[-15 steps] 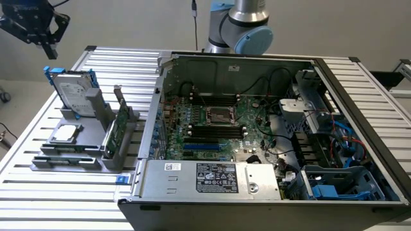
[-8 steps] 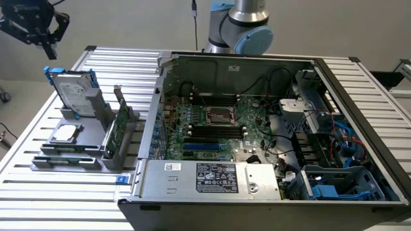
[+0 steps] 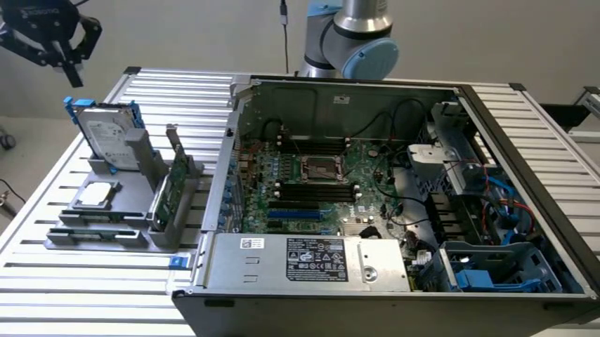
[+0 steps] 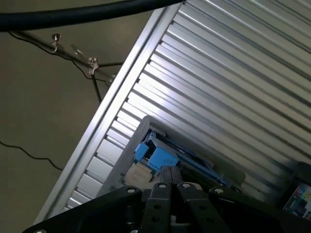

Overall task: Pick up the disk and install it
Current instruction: 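Pick up the disk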

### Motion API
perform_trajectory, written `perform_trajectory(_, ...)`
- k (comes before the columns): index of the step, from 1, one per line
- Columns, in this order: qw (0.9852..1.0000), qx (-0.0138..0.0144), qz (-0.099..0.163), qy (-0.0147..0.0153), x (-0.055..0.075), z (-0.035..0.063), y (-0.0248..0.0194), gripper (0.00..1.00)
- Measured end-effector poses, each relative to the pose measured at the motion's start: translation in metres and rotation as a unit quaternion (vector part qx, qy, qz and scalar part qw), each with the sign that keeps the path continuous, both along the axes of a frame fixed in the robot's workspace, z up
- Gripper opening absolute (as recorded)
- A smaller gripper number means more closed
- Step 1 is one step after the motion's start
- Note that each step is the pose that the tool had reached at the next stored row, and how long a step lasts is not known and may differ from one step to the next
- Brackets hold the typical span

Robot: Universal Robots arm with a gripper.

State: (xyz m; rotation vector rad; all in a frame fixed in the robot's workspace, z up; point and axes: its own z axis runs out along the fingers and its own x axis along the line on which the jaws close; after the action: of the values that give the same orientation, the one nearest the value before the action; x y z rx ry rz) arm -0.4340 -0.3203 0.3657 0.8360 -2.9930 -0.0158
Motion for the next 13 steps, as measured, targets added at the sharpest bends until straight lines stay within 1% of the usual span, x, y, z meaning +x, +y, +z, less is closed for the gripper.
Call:
perform_trajectory(3, 0.9996, 0.0000, 0.027, 0.0000, 0.0000, 0.0000, 0.0000, 0.11)
perform_trajectory(7, 0.9980, 0.0000, 0.063, 0.0000, 0.0000, -0.0001, 0.0000, 0.11)
perform_trajectory(10, 0.9959, 0.0000, 0.090, 0.0000, 0.0000, -0.0002, 0.0000, 0.11)
perform_trajectory(13, 0.9931, 0.0000, 0.118, 0.0000, 0.0000, -0.0003, 0.0000, 0.11)
